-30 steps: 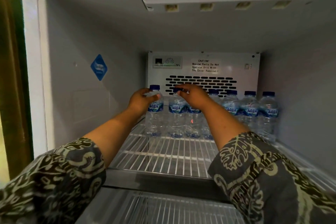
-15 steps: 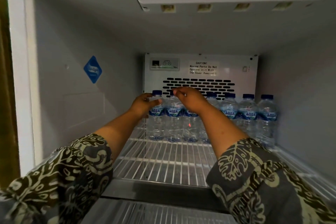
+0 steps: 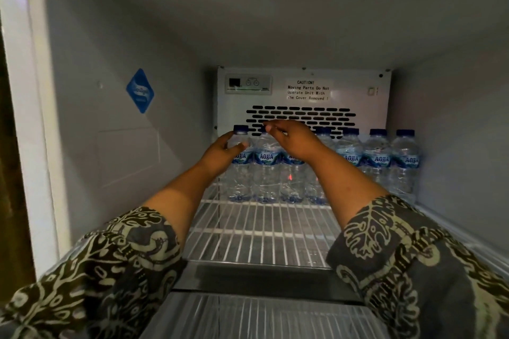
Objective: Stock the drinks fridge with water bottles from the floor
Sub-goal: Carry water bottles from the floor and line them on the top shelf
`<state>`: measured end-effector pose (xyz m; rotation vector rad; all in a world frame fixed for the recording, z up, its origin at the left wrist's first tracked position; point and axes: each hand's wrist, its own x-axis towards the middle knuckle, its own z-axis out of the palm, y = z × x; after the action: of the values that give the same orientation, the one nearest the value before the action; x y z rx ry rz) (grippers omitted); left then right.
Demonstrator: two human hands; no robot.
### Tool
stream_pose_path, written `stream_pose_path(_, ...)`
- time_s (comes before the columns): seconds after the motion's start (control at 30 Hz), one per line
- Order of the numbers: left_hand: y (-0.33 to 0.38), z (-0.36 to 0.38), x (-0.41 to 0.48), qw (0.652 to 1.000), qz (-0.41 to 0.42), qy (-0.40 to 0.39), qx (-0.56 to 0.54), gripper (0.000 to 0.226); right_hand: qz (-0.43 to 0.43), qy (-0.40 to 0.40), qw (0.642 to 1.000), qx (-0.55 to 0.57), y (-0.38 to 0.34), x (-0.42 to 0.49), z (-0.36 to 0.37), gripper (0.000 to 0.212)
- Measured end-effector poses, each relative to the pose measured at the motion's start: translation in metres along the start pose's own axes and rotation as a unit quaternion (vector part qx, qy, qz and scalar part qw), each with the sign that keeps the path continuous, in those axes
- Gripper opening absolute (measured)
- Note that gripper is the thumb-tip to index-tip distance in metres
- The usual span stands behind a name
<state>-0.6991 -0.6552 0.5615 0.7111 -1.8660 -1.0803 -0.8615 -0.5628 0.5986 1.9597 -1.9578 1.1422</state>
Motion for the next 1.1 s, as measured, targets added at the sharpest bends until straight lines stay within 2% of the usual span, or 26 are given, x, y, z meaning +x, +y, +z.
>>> stream_pose_path(0.1, -0.002, -0.001, 0.003, 1.000, 0.010, -0.008, 0.027, 0.059, -0.002, 0.016, 1.000, -0.023, 0.002, 0.000, 0.003, 0.044)
stream_pose_path(0.2, -0.005, -0.001, 0.006, 0.996, 0.002, -0.012, 0.084, 0.067, -0.014, 0.091, 0.994, -0.062, 0.001, 0.000, 0.002, 0.048)
stream_pose_path(0.3, -0.006, -0.001, 0.005, 0.990, 0.013, -0.006, 0.141, 0.070, 0.012, 0.158, 0.986, -0.045, -0.006, -0.008, -0.006, 0.047)
stream_pose_path(0.37, -0.003, -0.003, -0.003, 0.981, 0.029, -0.013, 0.190, 0.073, 0.022, 0.173, 0.984, -0.030, -0.014, -0.018, -0.008, 0.045)
stream_pose_path(0.57, 0.028, -0.007, -0.060, 0.939, 0.063, -0.055, 0.334, 0.072, 0.057, 0.074, 0.996, -0.015, -0.037, -0.077, -0.008, 0.044)
stream_pose_path(0.67, 0.039, -0.003, -0.109, 0.922, 0.074, -0.044, 0.379, 0.064, 0.083, 0.029, 0.994, -0.062, -0.052, -0.115, -0.011, 0.044)
stream_pose_path(0.73, 0.043, -0.002, -0.149, 0.912, 0.095, -0.014, 0.399, 0.060, 0.059, 0.027, 0.992, -0.111, -0.061, -0.146, -0.013, 0.046)
stream_pose_path(0.8, 0.043, -0.001, -0.187, 0.880, 0.111, 0.024, 0.461, 0.058, 0.016, 0.063, 0.990, -0.126, -0.070, -0.176, -0.014, 0.047)
stream_pose_path(0.87, 0.042, 0.002, -0.227, 0.860, 0.101, 0.049, 0.497, 0.058, -0.019, 0.081, 0.989, -0.121, -0.078, -0.208, -0.013, 0.048)
stream_pose_path(0.93, 0.035, 0.004, -0.268, 0.858, 0.082, 0.070, 0.503, 0.059, -0.040, 0.080, 0.992, -0.091, -0.085, -0.239, -0.006, 0.048)
stream_pose_path(1.1, 0.007, 0.003, -0.391, 0.846, -0.019, 0.076, 0.527, 0.067, -0.103, 0.023, 0.994, -0.030, -0.106, -0.315, 0.034, 0.054)
